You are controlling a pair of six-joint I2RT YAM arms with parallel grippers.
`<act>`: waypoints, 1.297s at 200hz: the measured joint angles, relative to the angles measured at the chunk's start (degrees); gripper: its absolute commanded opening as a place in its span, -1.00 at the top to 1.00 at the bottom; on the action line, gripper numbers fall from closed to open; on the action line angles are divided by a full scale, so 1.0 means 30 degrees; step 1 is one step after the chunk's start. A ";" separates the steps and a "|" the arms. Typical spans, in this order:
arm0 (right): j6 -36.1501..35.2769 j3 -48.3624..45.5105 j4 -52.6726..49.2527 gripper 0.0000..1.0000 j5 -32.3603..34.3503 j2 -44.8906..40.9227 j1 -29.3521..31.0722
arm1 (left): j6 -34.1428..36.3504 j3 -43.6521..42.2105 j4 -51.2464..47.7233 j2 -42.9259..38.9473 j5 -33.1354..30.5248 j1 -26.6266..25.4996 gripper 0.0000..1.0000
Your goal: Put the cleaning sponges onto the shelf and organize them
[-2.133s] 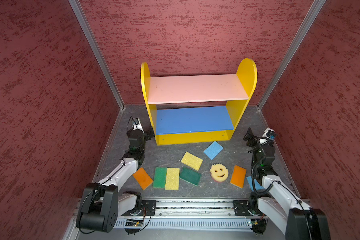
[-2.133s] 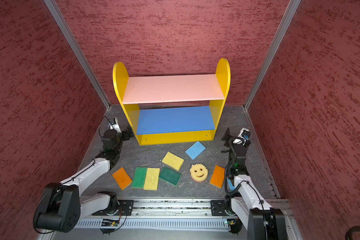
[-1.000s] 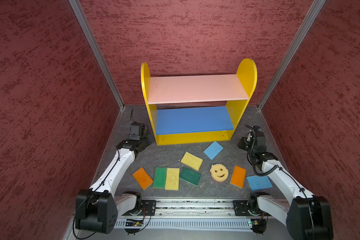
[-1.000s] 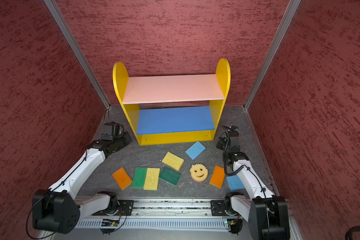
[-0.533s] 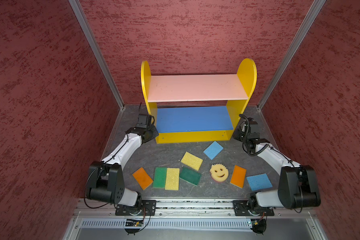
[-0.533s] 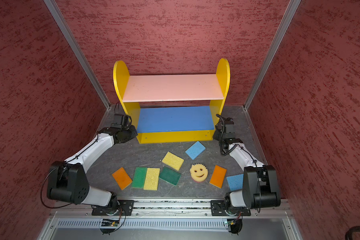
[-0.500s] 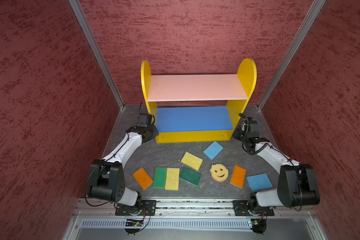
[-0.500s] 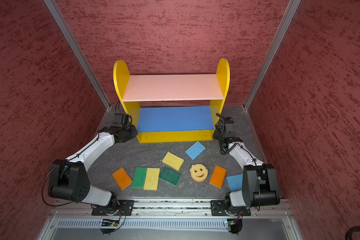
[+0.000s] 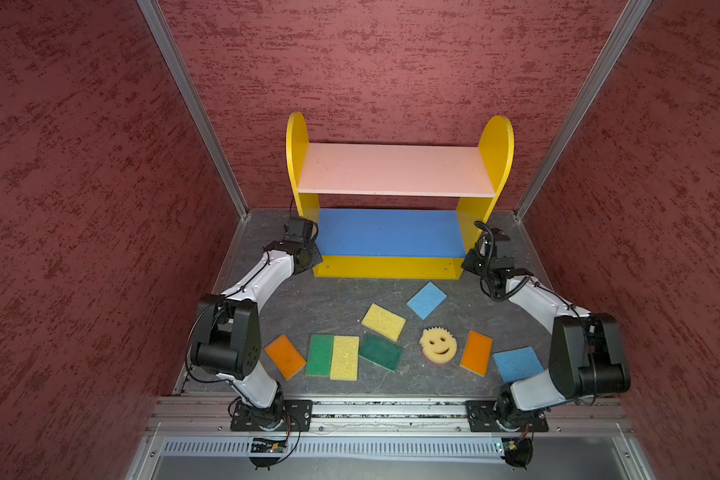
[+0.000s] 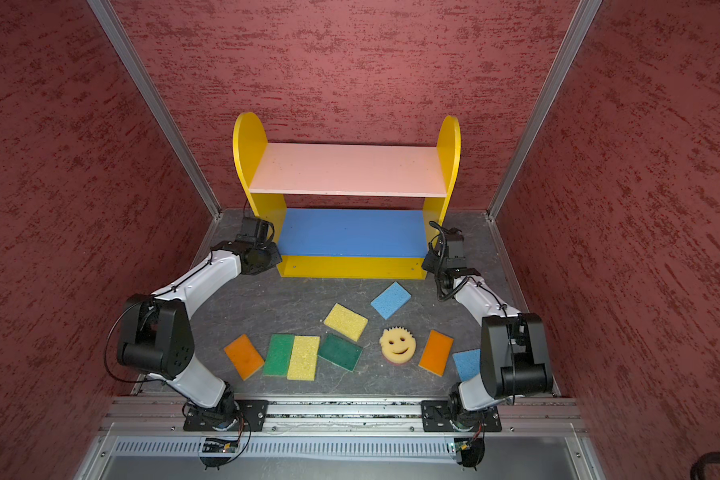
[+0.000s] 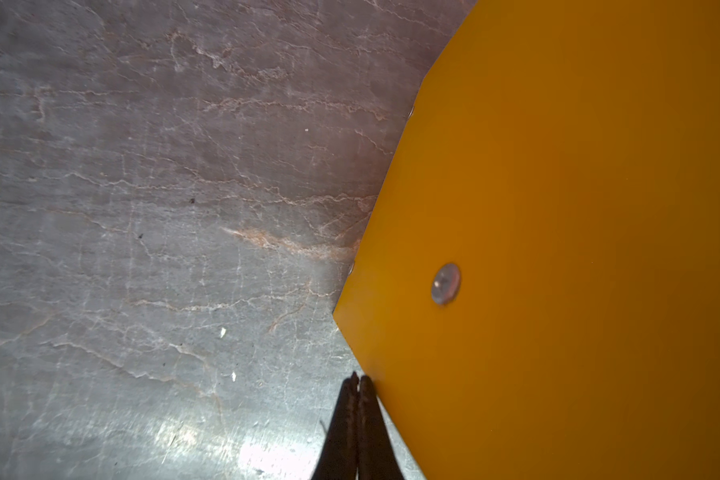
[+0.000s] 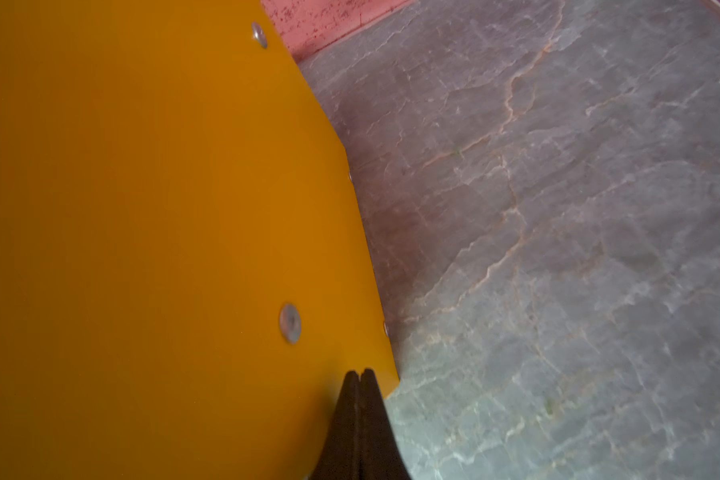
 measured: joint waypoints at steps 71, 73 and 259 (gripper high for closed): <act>-0.0444 -0.3636 -0.0335 1.00 0.3162 -0.6659 0.5887 | 0.0175 -0.3679 0.0270 -0.6929 0.0372 -0.1129 1.00; -0.0423 -0.3759 -0.0342 1.00 0.3257 -0.6776 0.6018 | 0.0175 -0.3767 0.0270 -0.7060 0.0364 -0.1129 1.00; 0.5013 -0.1902 0.0525 0.11 0.6717 0.1792 1.9912 | -0.1887 -1.0834 -0.3417 -1.7129 0.2178 -0.1239 -0.07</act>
